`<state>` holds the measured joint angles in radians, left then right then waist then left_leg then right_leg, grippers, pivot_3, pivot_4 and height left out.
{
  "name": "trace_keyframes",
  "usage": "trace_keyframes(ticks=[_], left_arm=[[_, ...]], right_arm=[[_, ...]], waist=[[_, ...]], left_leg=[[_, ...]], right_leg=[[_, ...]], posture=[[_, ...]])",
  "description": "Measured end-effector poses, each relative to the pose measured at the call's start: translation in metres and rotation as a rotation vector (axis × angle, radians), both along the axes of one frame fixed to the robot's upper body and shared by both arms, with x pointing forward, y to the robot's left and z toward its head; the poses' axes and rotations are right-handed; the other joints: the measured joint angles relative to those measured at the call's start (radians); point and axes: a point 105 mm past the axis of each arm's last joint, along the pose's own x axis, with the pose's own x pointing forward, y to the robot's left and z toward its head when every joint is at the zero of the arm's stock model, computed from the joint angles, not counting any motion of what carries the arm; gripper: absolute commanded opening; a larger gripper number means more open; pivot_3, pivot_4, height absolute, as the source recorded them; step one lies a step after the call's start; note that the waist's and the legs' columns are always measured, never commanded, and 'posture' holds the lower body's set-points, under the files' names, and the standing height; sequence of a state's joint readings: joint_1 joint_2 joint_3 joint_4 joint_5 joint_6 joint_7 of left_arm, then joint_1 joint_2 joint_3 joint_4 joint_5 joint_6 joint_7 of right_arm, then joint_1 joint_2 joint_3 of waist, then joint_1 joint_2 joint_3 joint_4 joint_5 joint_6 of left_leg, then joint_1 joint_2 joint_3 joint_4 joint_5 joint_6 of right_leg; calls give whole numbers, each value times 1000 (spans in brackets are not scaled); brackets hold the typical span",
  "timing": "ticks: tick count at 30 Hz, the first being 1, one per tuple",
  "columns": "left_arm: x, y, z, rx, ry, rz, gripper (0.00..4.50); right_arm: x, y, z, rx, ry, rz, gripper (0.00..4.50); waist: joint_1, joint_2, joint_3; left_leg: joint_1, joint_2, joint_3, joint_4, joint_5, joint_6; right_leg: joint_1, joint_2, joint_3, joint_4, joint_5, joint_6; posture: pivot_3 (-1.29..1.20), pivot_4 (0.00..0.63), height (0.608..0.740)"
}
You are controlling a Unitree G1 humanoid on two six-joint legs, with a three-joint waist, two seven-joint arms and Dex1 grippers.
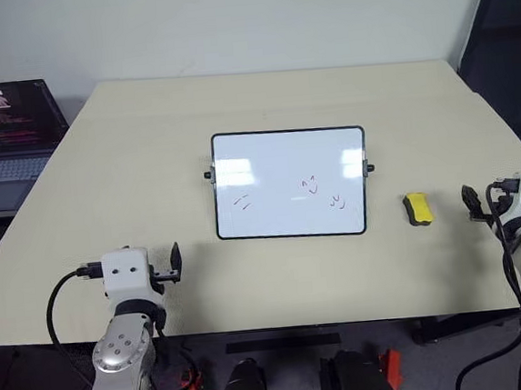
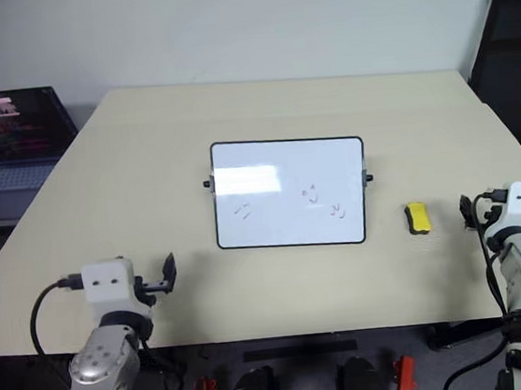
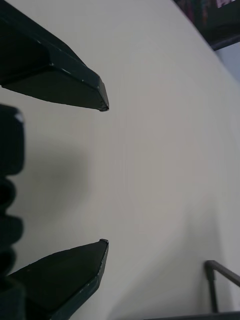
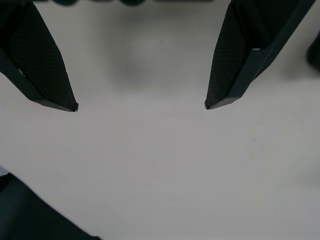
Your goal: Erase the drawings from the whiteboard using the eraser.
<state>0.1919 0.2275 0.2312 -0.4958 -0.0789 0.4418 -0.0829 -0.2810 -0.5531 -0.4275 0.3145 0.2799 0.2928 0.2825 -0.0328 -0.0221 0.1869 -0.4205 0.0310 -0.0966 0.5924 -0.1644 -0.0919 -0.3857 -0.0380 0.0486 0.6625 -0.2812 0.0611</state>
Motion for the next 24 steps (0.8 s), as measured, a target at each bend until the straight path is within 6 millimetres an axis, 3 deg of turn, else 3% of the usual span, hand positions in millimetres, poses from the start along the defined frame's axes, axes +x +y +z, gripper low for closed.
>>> trace_keyframes(ticks=[8, 10, 16, 24], left_arm=[[6, -17, -2, -42, 25, -156, 4500], [6, -22, 1, -4, 41, -256, 4500], [1, -38, 20, 85, 45, -561, 4500], [5, -70, 69, 132, 47, -1044, 4500]], right_arm=[[-6, 19, -3, 22, 22, 70, 4462], [-6, 28, 4, 35, 4, 115, 4462], [-8, 55, 39, 85, -74, 222, 4462], [-16, 106, 56, 178, 27, 339, 4462]], waist=[[0, 0, 0], [-1, 1, 0], [-1, 1, 1], [4, 2, 1]], left_leg=[[-1, 0, 0, 0, 0, 0], [-1, 0, 0, 0, 0, 0], [-1, 0, 0, 0, 0, 0], [-4, 0, -1, 0, 0, 0]], right_leg=[[-1, 0, 0, 0, 0, 0], [-2, 0, 0, 0, 0, 0], [-2, 0, 0, 0, 0, -1], [-4, 0, -1, 0, 0, -2]], posture=[[0, 150, 740], [0, 150, 740], [0, 150, 740], [0, 150, 740]])
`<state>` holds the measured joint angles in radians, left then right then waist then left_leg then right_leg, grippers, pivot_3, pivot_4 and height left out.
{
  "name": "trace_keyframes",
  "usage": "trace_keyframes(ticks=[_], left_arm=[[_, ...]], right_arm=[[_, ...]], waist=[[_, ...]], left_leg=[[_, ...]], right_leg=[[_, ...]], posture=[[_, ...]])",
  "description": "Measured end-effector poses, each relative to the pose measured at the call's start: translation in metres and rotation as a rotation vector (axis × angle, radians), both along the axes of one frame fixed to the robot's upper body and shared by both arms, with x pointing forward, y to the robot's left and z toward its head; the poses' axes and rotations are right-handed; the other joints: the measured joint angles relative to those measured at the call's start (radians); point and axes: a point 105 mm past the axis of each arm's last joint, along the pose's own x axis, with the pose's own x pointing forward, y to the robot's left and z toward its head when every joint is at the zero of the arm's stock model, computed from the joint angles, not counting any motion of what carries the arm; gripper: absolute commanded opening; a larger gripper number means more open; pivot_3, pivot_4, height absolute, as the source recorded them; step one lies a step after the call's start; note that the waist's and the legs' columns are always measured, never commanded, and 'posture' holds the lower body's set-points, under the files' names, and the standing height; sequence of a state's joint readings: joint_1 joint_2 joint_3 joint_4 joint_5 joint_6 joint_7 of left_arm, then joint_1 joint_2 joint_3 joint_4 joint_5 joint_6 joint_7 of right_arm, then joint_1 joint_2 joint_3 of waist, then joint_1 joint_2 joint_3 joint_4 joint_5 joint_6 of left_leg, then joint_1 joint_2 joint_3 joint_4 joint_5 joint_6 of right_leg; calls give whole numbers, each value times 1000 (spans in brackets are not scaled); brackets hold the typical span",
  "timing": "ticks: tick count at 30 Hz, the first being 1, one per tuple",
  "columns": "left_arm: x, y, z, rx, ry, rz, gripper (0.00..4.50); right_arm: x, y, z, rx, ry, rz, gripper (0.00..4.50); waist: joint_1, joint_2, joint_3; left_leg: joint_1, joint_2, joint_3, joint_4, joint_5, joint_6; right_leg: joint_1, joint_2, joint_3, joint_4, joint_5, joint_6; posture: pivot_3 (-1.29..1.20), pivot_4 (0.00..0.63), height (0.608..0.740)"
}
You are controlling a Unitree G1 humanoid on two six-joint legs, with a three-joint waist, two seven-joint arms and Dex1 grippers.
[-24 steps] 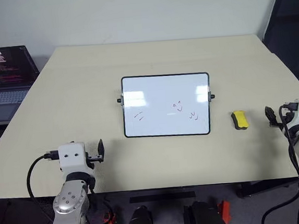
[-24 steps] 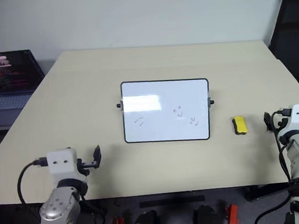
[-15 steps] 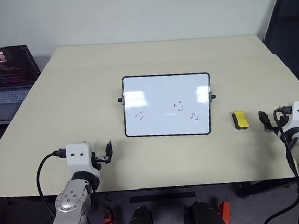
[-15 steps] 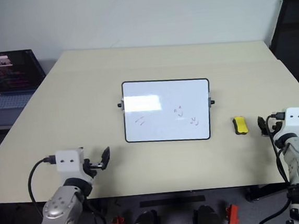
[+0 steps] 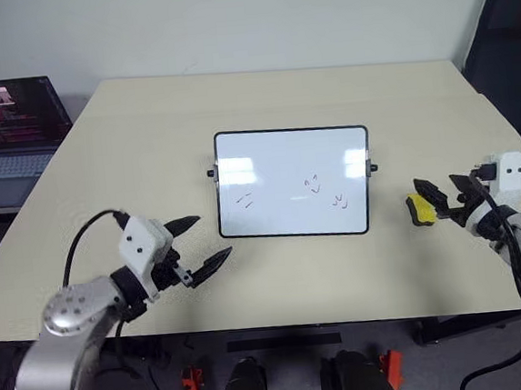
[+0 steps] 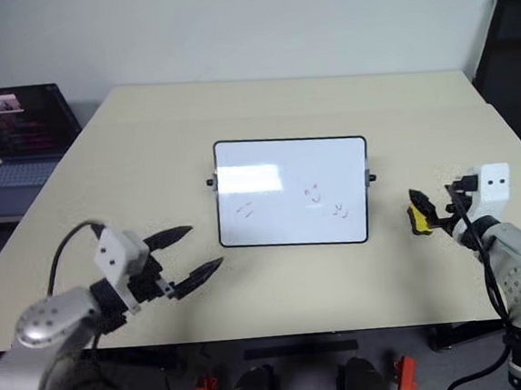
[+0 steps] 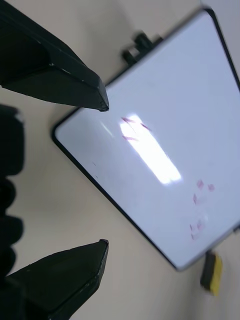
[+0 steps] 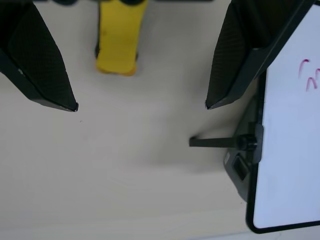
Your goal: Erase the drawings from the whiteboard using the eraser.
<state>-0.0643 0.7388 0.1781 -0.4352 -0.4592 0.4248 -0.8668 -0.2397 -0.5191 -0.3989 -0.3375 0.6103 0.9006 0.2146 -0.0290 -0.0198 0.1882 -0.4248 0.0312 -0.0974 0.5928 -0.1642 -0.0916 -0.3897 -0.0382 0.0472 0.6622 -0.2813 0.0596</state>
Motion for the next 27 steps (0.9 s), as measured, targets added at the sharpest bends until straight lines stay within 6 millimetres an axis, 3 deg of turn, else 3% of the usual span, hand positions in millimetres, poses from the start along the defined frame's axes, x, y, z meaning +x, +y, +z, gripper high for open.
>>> trace_keyframes(ticks=[10, 19, 27], left_arm=[[19, -35, 27, 78, 89, -438, 4500], [32, -65, 39, 68, 60, -574, 4500], [33, -67, 35, 90, 70, -582, 4500]], right_arm=[[11, 11, -6, -67, 70, -148, 4462], [17, 13, -31, -82, 111, -171, 4462], [18, 6, -44, -88, 126, -203, 4462]], waist=[[-5, 0, 0], [-5, 0, 0], [-10, 0, 0]], left_leg=[[-3, 0, -1, -2, 0, 0], [-4, 0, -2, -2, 0, 0], [-4, 0, -2, -1, 0, 0]], right_leg=[[-2, 1, -2, 0, 1, 3], [-3, 1, -2, 1, 2, 5], [-3, 2, -2, 2, 2, 5]], posture=[[0, 150, 740], [0, 150, 740], [0, 150, 740]])
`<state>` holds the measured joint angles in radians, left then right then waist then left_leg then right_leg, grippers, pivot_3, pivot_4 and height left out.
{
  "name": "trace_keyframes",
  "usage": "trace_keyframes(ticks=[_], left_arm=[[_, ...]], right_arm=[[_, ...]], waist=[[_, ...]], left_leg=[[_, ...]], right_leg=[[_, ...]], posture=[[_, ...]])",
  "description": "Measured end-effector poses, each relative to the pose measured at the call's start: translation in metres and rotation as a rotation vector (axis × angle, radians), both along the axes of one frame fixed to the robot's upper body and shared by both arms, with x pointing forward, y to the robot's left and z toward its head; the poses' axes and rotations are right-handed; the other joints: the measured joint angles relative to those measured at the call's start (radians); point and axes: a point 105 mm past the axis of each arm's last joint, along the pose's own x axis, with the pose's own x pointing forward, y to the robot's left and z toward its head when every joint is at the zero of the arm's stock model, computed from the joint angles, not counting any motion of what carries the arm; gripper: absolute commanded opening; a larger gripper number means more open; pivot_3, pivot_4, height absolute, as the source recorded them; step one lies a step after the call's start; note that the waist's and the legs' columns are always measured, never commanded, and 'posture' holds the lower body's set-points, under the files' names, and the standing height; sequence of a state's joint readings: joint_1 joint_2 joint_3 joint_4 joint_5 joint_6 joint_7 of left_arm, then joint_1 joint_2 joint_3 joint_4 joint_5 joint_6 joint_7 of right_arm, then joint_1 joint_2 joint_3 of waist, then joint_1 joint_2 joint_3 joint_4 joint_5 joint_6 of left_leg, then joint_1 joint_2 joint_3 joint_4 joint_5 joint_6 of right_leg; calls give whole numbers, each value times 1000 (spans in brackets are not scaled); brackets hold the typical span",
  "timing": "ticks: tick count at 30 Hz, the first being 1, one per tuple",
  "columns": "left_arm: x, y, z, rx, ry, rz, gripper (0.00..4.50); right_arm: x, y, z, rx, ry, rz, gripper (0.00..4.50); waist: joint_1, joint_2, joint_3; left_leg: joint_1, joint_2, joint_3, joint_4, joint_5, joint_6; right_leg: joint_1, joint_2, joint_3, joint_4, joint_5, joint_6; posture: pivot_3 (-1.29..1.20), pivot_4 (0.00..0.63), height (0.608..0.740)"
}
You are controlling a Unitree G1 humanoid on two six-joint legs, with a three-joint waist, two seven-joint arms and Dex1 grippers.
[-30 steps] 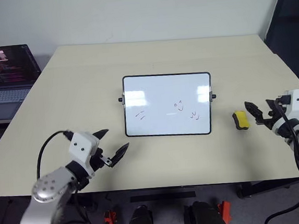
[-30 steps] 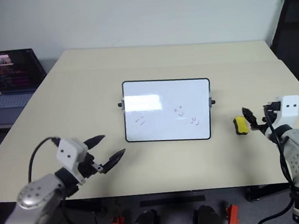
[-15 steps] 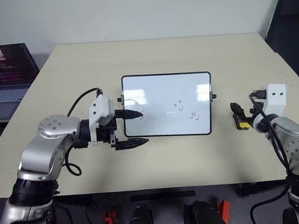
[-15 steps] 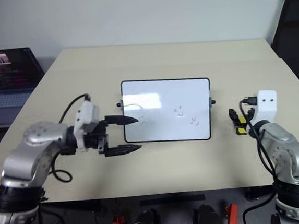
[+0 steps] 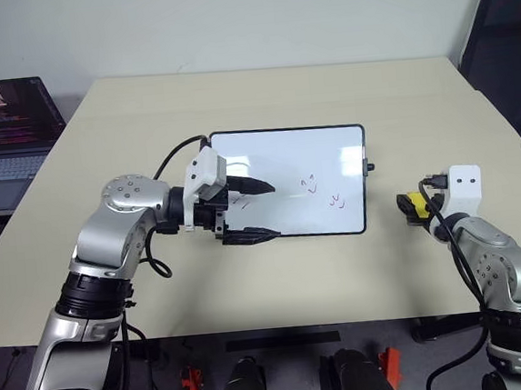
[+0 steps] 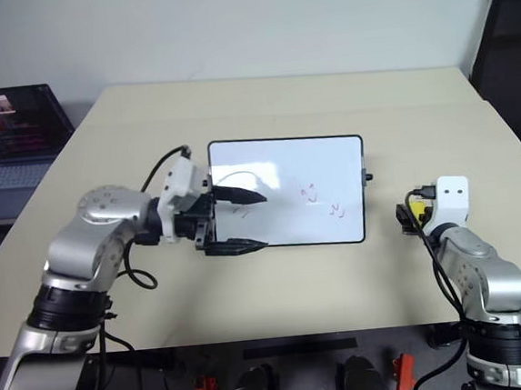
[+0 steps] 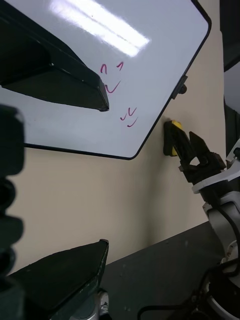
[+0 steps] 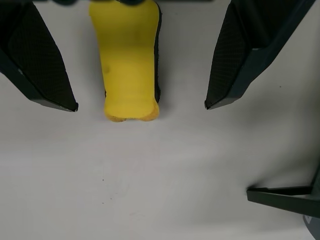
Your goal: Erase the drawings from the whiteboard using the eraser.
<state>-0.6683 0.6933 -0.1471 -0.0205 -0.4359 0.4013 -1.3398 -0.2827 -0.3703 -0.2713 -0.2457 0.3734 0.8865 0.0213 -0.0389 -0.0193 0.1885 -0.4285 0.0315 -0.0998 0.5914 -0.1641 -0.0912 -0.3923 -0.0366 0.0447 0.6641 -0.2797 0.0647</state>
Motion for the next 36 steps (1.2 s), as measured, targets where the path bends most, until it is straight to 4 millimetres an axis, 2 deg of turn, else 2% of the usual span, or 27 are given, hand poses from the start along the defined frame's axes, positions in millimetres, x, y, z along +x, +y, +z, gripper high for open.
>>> trace_keyframes(ticks=[9, 12, 13, 22, 36], left_arm=[[1, 4, -1, 23, -6, 14, 4500], [2, 6, -1, 27, -10, 22, 4500], [3, 8, -1, 27, -12, 27, 4500], [8, 12, -1, 30, -31, 63, 4500], [8, 23, -11, 27, -9, 140, 4500]], right_arm=[[3, -5, -13, 1, 31, -13, 4462], [5, -6, -16, 2, 35, -12, 4462], [5, -5, -16, 2, 34, -8, 4292], [7, -8, -20, -12, 47, -16, 4292], [12, -5, -9, -49, -30, 15, 4292]], waist=[[-3, 0, 0], [-3, 0, 0], [-3, 0, 0], [-3, 0, 0], [-5, 0, 0]], left_leg=[[0, 0, 0, 0, 0, 0], [0, 0, 0, 0, 0, 0], [0, 0, 0, 0, 0, 0], [0, 0, 0, 0, 0, 0], [0, 0, 0, 0, 0, 0]], right_leg=[[0, 0, 0, 0, 0, 0], [0, 0, 0, 1, 0, 0], [0, 0, 0, 1, 0, 0], [0, 0, 0, 1, 1, -1], [0, 0, 0, 1, 1, -1]], posture=[[0, 150, 740], [0, 150, 740], [0, 150, 740], [0, 150, 740], [0, 150, 740]])
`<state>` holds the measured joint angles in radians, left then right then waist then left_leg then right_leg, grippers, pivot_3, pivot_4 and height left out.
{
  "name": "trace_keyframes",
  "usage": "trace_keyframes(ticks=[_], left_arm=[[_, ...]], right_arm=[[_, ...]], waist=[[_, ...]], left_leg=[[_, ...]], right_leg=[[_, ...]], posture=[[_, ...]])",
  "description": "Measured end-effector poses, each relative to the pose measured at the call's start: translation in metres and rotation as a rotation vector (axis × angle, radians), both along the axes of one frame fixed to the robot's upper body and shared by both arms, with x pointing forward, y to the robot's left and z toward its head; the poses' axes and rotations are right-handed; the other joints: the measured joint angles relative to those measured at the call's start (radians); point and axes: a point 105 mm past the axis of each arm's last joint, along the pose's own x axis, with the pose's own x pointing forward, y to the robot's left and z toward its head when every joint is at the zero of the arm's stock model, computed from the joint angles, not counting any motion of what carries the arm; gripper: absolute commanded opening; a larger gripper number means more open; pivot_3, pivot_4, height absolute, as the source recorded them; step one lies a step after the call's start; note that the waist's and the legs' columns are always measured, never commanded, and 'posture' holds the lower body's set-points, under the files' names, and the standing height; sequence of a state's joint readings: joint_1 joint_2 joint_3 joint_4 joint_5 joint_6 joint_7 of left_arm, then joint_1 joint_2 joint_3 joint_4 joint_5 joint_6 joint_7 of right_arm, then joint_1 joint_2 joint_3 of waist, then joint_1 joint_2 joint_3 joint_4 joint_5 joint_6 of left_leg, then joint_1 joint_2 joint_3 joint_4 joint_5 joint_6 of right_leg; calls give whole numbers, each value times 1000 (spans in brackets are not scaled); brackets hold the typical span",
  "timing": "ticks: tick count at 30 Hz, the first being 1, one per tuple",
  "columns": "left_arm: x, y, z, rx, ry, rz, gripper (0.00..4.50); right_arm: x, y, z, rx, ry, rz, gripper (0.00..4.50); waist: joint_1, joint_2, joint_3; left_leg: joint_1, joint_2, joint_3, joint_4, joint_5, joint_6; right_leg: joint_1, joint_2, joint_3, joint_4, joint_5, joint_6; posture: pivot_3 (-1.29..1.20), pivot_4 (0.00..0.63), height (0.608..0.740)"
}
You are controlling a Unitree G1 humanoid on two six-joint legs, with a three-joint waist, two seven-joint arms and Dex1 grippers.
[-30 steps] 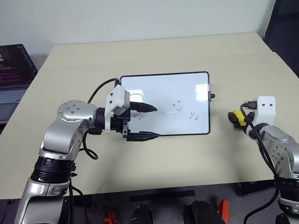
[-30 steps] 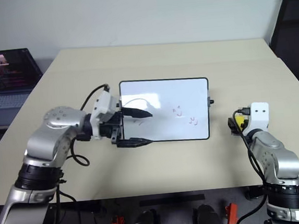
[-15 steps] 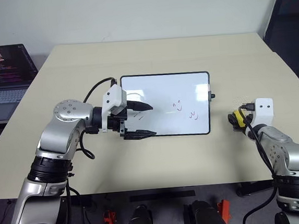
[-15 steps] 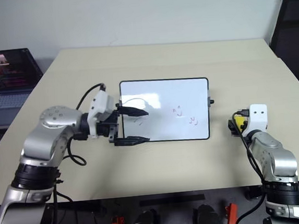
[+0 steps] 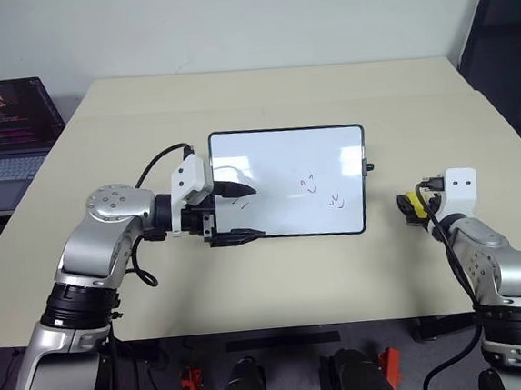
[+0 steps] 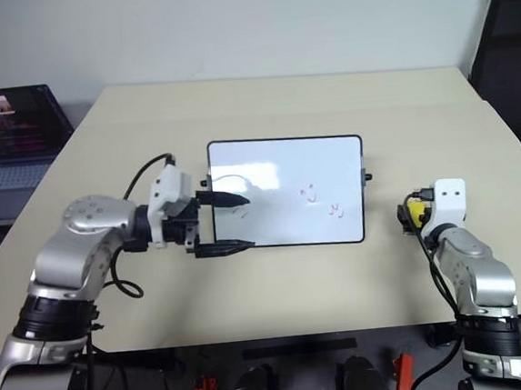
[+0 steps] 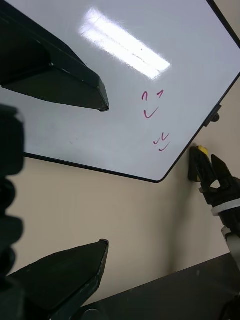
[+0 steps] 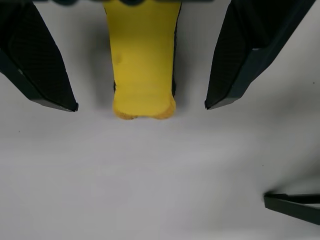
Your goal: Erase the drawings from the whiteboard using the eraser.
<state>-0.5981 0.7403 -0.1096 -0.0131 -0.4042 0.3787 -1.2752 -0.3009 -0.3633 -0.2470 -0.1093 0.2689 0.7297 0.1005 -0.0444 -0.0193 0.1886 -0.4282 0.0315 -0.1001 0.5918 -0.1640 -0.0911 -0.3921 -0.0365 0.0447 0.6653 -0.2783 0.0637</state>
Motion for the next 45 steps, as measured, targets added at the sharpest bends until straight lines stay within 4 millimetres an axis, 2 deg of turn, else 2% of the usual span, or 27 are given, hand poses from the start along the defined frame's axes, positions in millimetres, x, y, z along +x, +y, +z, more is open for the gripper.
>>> trace_keyframes(ticks=[3, 11, 17, 36, 45], left_arm=[[-2, -2, 1, -1, -5, -4, 4500], [-2, -3, 1, -9, -7, 3, 4500], [-2, -3, 2, -10, -8, 5, 4500], [-2, -3, 2, -10, -15, 11, 4500], [-1, -3, 2, -12, -17, 18, 4500]], right_arm=[[0, 1, 1, -8, -27, 6, 4292], [-4, 5, -18, 16, -1, 3, 4292], [-4, -1, -14, 28, -31, -29, 4292], [2, 2, -15, 40, -7, -58, 4292], [9, 4, -1, 48, 4, -70, 4292]], waist=[[-1, 0, 0], [-4, 0, 0], [-5, 0, 0], [-6, 0, 0], [-7, 0, 0]], left_leg=[[0, 0, 0, 0, 0, 0], [1, 0, 0, 0, 0, 0], [1, 0, 0, 0, 0, 0], [2, 0, 0, 0, 0, 0], [2, 0, 0, 1, 0, 1]], right_leg=[[0, 0, 0, 0, 0, 0], [0, 0, 0, 1, 0, 0], [1, 0, 0, 1, 0, 0], [1, 0, 0, 2, 1, -1], [1, 0, 0, 2, 1, -1]], posture=[[0, 150, 740], [0, 150, 740], [0, 150, 740], [0, 150, 740], [0, 150, 740]])
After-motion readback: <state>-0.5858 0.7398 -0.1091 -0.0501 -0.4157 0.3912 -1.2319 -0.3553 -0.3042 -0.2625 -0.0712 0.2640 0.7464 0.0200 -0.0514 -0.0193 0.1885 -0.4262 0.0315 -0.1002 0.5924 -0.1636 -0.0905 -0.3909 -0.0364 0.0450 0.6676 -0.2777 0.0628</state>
